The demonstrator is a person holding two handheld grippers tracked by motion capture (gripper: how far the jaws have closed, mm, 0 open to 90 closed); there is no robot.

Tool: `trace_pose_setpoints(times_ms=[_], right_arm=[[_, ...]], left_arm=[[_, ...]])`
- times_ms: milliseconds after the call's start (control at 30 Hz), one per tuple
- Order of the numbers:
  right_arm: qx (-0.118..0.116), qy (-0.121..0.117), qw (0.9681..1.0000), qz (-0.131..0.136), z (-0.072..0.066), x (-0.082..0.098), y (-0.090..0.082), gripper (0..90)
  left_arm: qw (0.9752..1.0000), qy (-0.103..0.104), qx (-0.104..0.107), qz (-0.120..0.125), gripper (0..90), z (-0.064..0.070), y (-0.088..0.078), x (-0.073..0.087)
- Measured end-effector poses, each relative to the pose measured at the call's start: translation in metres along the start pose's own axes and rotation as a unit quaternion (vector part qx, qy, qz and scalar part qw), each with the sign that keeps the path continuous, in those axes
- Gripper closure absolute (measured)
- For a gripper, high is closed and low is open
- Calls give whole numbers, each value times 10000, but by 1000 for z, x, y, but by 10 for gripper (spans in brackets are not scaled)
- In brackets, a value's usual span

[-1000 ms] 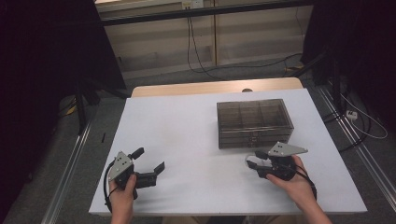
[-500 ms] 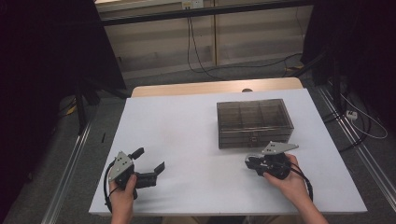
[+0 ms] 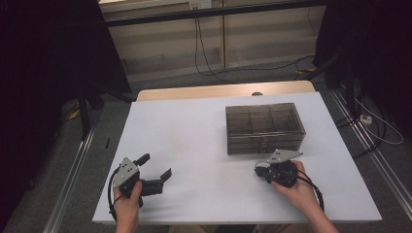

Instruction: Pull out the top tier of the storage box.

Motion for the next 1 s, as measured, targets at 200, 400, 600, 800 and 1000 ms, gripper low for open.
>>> trace_pose_setpoints(times_ms=[200,400,600,800,1000], right_arm=[[-37,84,10000,31,1,0,0,865],[44,-63,10000,-28,-1,-1,0,865],[-78,-23,9998,200,-2,-5,-9,865],[-193,13,9981,583,-4,-10,-24,866],[-476,48,9950,873,-13,-15,-33,866]], left_arm=[[10000,6,16,-28,22,2,1,0],[10000,18,8,-34,22,1,1,0],[10000,3,-11,-25,22,1,0,0],[10000,4,-8,-27,22,1,0,0],[10000,33,7,-35,22,2,1,0]])
Point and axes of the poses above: each handheld gripper's, and its own axes: y roughly forward along the jaws, x roughly out of its underside, z roughly to its right, the point moved 1 cm from there along y, roughly forward along the jaws, and after that the axes turned 7 degrees about -x, right-handed, at the moved point
